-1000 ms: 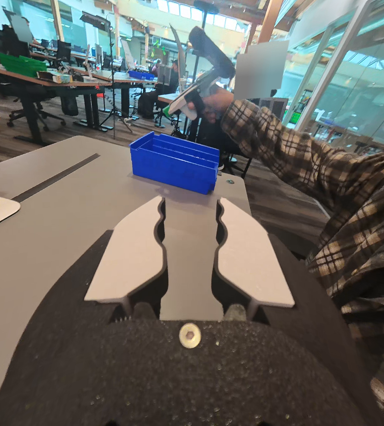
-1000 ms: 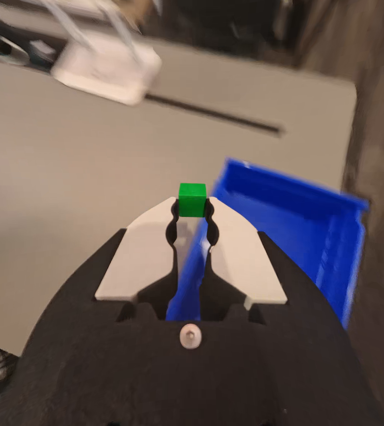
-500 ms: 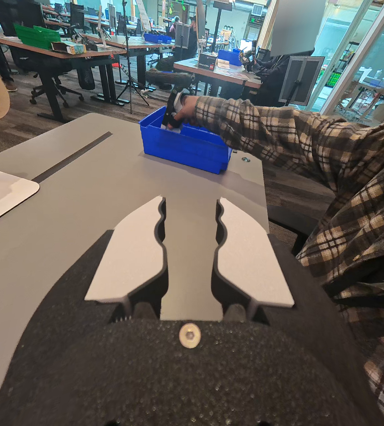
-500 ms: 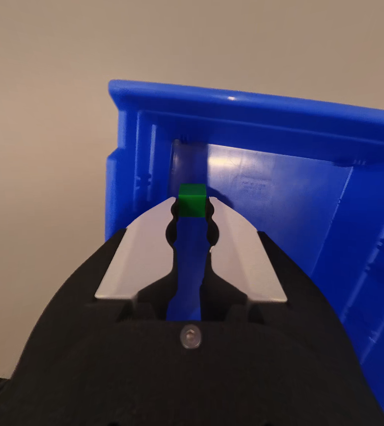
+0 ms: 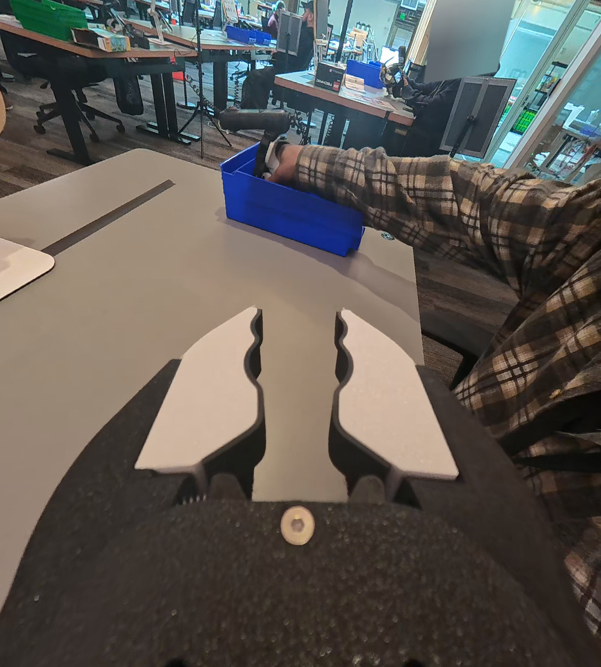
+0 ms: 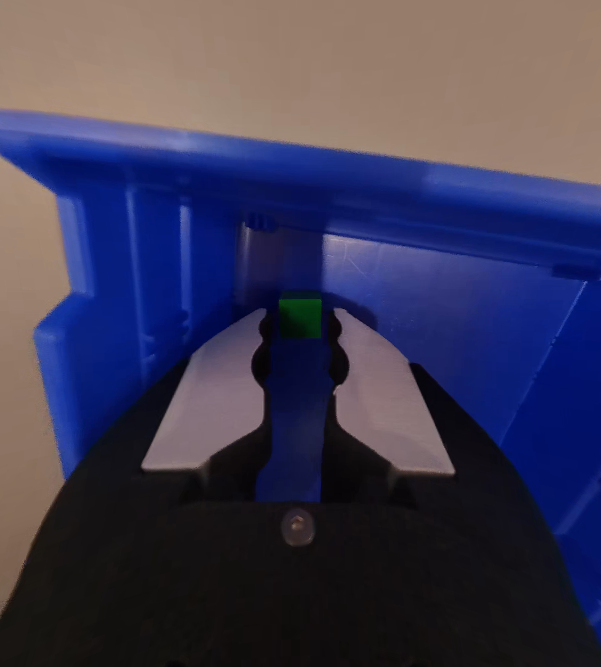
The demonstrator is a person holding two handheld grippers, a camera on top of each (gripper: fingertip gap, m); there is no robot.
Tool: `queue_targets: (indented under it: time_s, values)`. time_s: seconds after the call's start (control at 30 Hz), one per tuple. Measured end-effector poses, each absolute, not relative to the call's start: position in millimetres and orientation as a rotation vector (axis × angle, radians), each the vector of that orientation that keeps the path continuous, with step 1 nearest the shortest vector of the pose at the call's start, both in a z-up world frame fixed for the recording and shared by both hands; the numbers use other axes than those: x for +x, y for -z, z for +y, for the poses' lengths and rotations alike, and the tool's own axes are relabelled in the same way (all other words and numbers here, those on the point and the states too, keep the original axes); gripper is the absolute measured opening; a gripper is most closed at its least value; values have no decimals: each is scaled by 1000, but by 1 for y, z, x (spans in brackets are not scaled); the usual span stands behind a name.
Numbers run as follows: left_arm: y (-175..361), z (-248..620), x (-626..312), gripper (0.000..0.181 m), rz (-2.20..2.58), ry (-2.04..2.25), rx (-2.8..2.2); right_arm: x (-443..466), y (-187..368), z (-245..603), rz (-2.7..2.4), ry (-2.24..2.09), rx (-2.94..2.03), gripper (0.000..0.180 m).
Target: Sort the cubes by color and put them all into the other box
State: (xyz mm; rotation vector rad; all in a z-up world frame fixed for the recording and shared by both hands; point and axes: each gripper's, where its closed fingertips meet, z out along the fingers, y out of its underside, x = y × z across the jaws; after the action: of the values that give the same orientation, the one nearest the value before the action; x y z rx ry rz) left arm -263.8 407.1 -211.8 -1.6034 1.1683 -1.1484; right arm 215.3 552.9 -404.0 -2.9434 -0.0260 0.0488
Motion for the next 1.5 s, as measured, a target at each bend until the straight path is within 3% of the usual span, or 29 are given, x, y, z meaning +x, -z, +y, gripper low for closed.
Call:
queue_targets:
  time_s: [0.2, 0.4, 0.5, 0.67, 0.97, 1.3, 1.5]
  values:
    - [208, 411, -273, 39, 1147, 1119, -1589, 229, 363, 551, -67, 29, -2864, 58]
    - [196, 419, -302, 41, 1109, 1036, -1591, 231, 257, 544, -126, 56, -2546, 93]
    - [190, 428, -327, 43, 1089, 958, -1620, 205, 198, 531, -220, 14, -2322, 113]
    - [178, 444, -390, 44, 1041, 800, -1678, 133, 144, 495, -435, -50, -2027, 126]
    - [172, 468, -546, 45, 880, 397, -1920, -15, 186, 442, -760, -298, -1831, 126]
    - [296, 443, -626, 42, 730, 266, -2485, -76, 250, 428, -861, -429, -1889, 121]
    - [334, 430, -629, 42, 555, 167, -2684, -87, 254, 431, -897, -456, -1952, 119]
